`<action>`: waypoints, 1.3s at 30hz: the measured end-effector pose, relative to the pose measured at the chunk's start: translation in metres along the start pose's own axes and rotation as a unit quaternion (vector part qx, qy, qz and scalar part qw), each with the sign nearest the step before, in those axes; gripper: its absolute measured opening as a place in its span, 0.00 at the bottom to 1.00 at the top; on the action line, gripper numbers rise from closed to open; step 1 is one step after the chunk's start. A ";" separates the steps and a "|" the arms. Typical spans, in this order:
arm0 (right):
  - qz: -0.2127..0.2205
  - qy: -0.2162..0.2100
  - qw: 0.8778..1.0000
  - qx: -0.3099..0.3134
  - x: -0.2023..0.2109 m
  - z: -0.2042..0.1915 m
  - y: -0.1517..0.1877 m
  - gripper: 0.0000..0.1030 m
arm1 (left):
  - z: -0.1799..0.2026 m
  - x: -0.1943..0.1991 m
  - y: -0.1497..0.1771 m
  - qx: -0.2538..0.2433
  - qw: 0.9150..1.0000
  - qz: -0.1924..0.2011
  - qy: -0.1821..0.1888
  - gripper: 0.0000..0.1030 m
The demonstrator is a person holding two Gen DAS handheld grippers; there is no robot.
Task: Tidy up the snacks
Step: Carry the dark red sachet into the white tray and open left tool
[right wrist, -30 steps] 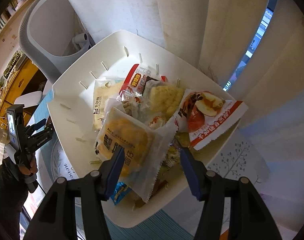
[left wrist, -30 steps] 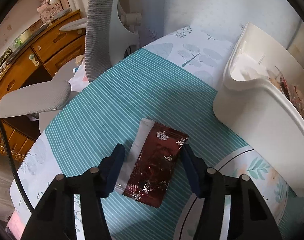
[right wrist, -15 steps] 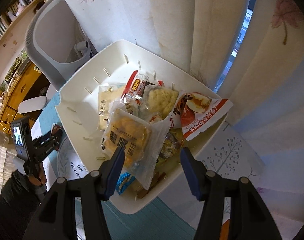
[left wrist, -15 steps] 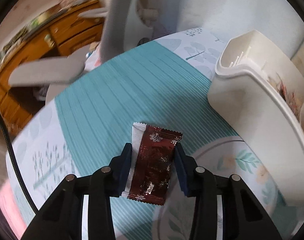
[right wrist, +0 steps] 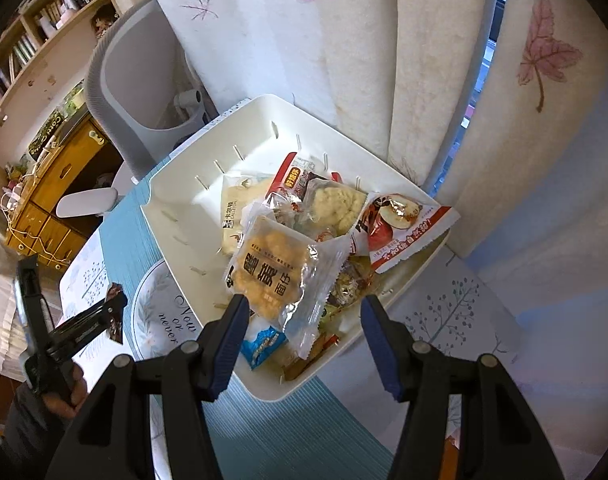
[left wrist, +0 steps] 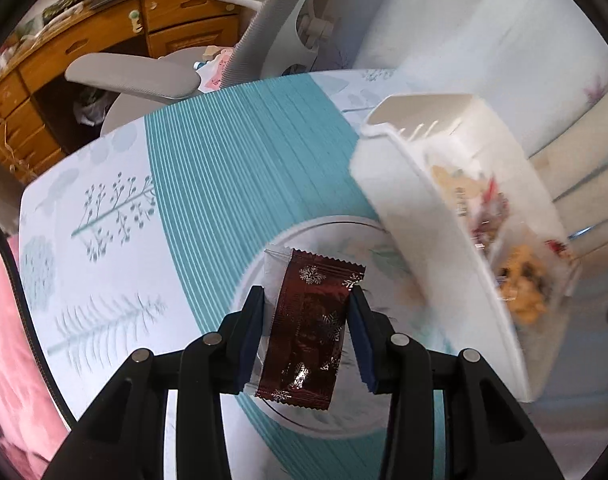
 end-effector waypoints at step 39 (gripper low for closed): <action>-0.037 -0.139 0.971 0.193 -0.043 0.029 -0.046 0.71 | 0.181 0.000 0.010 0.204 0.973 0.075 0.073 0.54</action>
Point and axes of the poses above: each gripper's, at about its wrist camera, not at the fingertips, and x roughly against the way its jaws point, z to its right, y to its underside, the point moved 9 cm from there along -x, roughly the way its jaws point, and after that the axes turned 5 degrees about y, right-handed, at the moved point
